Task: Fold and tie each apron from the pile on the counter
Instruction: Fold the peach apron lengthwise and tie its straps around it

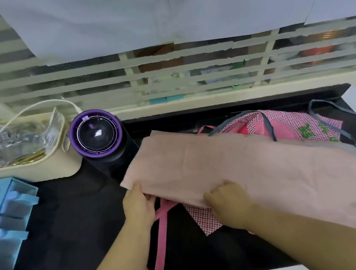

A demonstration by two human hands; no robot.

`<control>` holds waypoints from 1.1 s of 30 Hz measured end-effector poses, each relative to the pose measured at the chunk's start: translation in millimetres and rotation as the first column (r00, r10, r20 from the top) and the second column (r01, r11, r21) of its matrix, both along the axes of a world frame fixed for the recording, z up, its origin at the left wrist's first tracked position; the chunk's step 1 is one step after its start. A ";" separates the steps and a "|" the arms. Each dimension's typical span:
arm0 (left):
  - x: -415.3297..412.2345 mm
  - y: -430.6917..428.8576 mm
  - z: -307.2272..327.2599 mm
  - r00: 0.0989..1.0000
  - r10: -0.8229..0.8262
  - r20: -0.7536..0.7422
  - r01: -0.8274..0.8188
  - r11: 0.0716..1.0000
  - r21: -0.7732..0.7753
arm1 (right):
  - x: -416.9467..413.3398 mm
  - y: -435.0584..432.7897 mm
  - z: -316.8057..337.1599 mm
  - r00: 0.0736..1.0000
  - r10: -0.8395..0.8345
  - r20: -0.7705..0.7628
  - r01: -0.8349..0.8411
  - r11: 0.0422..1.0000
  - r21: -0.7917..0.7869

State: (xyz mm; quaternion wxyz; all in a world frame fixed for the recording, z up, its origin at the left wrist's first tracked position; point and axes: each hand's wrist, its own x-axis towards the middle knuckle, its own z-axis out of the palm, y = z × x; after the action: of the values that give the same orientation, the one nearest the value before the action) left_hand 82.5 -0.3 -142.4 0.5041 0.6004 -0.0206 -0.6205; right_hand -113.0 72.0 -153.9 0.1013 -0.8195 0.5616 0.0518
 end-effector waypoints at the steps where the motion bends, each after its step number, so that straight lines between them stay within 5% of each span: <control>1: -0.4 0.5 2.2 0.999 0.048 0.025 -0.047 0.999 -0.026 | -1.7 1.3 2.6 1.000 0.020 0.001 -0.020 1.000 -0.008; 4: 1.9 8.3 1.4 0.991 0.088 0.097 -0.089 0.996 0.007 | -8.0 6.9 0.8 0.998 0.069 -0.008 -0.069 0.997 0.023; 8: 16.6 13.2 -9.1 0.958 -0.080 0.276 0.059 0.995 0.083 | -18.2 7.2 9.8 0.981 0.193 -0.029 -0.181 0.953 0.242; 11: 22.9 11.4 -11.2 0.600 -0.143 0.787 0.184 0.982 0.039 | -26.6 -7.6 14.4 0.986 -0.016 0.166 -0.019 0.979 0.203; 13: 17.4 1.5 -8.4 0.351 -0.109 0.930 0.365 0.931 -0.028 | -39.8 -23.0 19.3 0.936 -0.203 0.288 0.178 0.978 0.111; 16: -4.9 -24.4 -4.9 0.147 -0.278 0.949 0.767 0.638 0.068 | -66.3 -47.9 24.2 0.848 -0.425 0.315 0.421 0.903 0.087; 18: -26.7 -44.5 0.8 -0.068 -0.375 0.925 0.880 0.415 0.233 | -82.3 -64.0 23.6 0.813 -0.509 0.283 0.503 0.858 0.100; 22: -65.7 -88.9 4.6 -0.517 -0.189 0.835 0.820 0.171 0.546 | -101.1 -83.0 19.9 0.800 -0.587 0.129 0.567 0.808 0.159; 24: -75.9 -110.1 -0.1 -0.655 -0.152 0.740 0.743 0.053 0.668 | -109.1 -87.0 17.7 0.833 -0.553 0.021 0.546 0.828 0.127; 27: -83.7 -129.9 -1.5 -0.749 -0.202 0.632 0.659 -0.116 0.743 | -122.7 -88.0 12.9 0.862 -0.506 -0.025 0.504 0.852 0.140; 33: -93.2 -150.0 4.4 -0.720 -0.100 0.687 0.694 -0.069 0.717 | -142.4 -87.0 4.1 0.788 -0.610 0.081 0.597 0.790 0.141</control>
State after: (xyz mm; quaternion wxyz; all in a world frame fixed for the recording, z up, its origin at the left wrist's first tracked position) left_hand -10.7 -150.3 -138.1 -0.1523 0.4214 -0.8813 -0.1498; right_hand -255.4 -15.0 -149.8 0.1906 -0.5917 0.7833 -0.0032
